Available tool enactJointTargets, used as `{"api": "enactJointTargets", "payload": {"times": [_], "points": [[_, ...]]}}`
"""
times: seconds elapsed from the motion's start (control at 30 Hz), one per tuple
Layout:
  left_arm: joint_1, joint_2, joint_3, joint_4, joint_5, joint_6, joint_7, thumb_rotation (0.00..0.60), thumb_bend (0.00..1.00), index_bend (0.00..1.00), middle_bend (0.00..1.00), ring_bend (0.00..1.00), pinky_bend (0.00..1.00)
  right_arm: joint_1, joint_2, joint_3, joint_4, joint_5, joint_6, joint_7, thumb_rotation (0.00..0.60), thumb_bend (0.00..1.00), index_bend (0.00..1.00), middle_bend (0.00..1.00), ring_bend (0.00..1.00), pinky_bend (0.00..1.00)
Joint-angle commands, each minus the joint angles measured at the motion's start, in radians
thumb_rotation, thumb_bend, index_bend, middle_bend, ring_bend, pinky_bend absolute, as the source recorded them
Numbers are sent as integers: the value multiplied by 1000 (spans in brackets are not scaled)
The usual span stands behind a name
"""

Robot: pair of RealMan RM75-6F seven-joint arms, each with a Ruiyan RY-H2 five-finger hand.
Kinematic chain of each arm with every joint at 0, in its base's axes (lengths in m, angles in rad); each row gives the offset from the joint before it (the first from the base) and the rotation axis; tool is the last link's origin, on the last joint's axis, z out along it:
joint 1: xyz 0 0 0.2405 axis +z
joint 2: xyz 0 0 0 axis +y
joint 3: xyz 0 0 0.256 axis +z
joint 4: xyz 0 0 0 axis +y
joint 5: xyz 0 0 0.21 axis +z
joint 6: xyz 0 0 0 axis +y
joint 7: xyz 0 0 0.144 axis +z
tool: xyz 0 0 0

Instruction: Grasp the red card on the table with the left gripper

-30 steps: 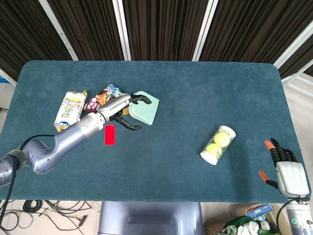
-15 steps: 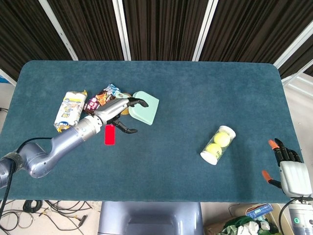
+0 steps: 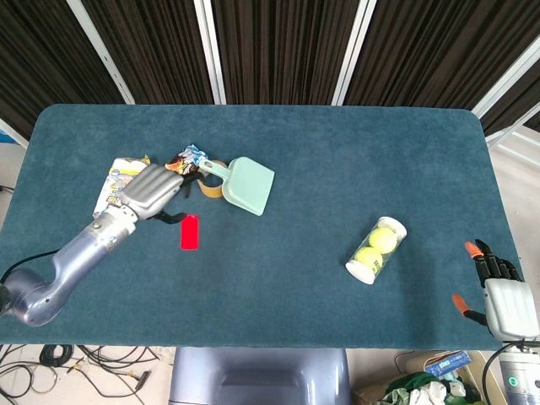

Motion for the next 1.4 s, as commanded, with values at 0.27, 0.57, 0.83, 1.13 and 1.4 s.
{"api": "enactJointTargets", "payload": {"times": [0.27, 0.57, 0.83, 1.13, 1.4], "points": [[48, -64, 120, 88, -193, 38, 223, 600, 274, 297, 639, 669, 730, -1, 5, 5, -7, 17, -7, 14, 600, 165, 125, 64, 182, 185], [-13, -195, 125, 256, -298, -45, 267, 600, 293, 308, 703, 702, 731, -1, 7, 9, -12, 34, -16, 15, 600, 165, 125, 64, 182, 186], [-71, -260, 131, 320, -352, -84, 321, 600, 304, 337, 737, 727, 744, 1, 7, 9, -14, 37, -22, 15, 600, 165, 125, 64, 182, 186], [-136, -356, 148, 401, -445, -109, 393, 600, 321, 372, 747, 737, 748, 1, 9, 13, -16, 45, -25, 26, 600, 165, 125, 64, 182, 186], [-160, -439, 154, 477, -508, -129, 392, 600, 358, 394, 761, 751, 751, 2, 11, 16, -16, 51, -28, 33, 600, 164, 125, 64, 182, 185]]}}
